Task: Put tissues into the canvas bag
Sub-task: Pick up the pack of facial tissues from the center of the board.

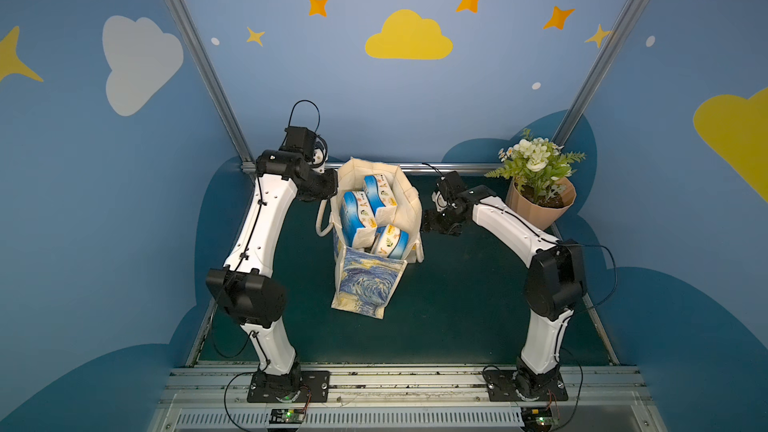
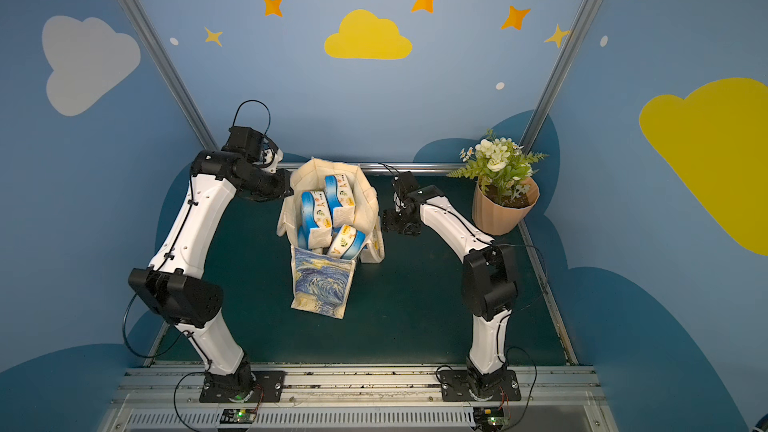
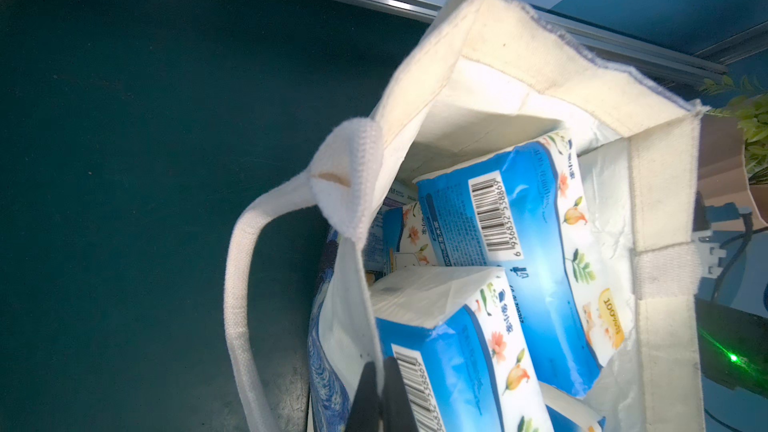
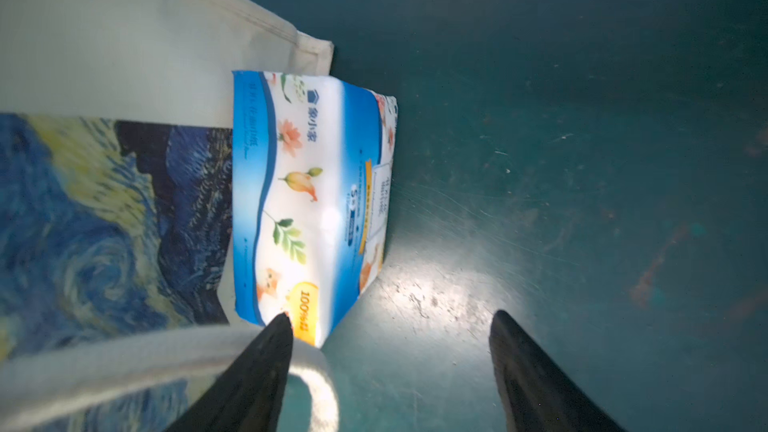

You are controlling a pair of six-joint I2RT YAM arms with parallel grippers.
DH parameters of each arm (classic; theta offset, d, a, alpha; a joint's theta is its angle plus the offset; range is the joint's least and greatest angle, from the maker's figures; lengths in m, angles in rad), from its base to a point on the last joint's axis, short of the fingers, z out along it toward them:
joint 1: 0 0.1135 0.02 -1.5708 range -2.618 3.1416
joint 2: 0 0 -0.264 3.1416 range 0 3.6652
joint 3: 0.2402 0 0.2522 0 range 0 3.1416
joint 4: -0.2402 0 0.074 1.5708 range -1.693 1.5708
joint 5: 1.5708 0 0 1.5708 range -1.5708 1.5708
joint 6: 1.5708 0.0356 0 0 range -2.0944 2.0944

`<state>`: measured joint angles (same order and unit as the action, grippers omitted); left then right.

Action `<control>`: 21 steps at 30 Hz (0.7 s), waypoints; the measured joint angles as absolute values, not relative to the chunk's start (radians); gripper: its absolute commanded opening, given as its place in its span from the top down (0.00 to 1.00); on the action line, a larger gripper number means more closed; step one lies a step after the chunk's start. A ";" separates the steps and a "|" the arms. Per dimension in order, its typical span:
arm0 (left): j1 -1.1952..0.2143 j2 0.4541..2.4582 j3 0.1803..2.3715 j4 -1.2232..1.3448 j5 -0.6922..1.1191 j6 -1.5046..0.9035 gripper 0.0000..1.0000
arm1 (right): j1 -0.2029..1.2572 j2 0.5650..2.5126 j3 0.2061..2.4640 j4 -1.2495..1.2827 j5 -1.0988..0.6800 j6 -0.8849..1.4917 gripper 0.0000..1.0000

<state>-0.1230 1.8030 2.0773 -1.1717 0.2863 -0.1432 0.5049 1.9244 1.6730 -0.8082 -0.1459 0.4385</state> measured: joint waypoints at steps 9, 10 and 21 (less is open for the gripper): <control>-0.123 1.803 2.077 -1.172 0.287 -0.143 0.96 | 0.539 1.938 1.600 -0.672 -0.256 0.456 0.22; -0.123 1.803 2.077 -1.172 0.287 -0.143 0.96 | 0.547 1.938 1.601 -0.665 -0.262 0.455 0.21; -0.122 1.805 2.077 -1.172 0.287 -0.144 0.96 | 0.604 2.037 1.727 -0.735 -0.220 0.432 0.17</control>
<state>-0.1223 1.8050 2.0769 -1.1721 0.2874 -0.1444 0.6044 2.0373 1.7267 -0.7345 -0.2203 0.4324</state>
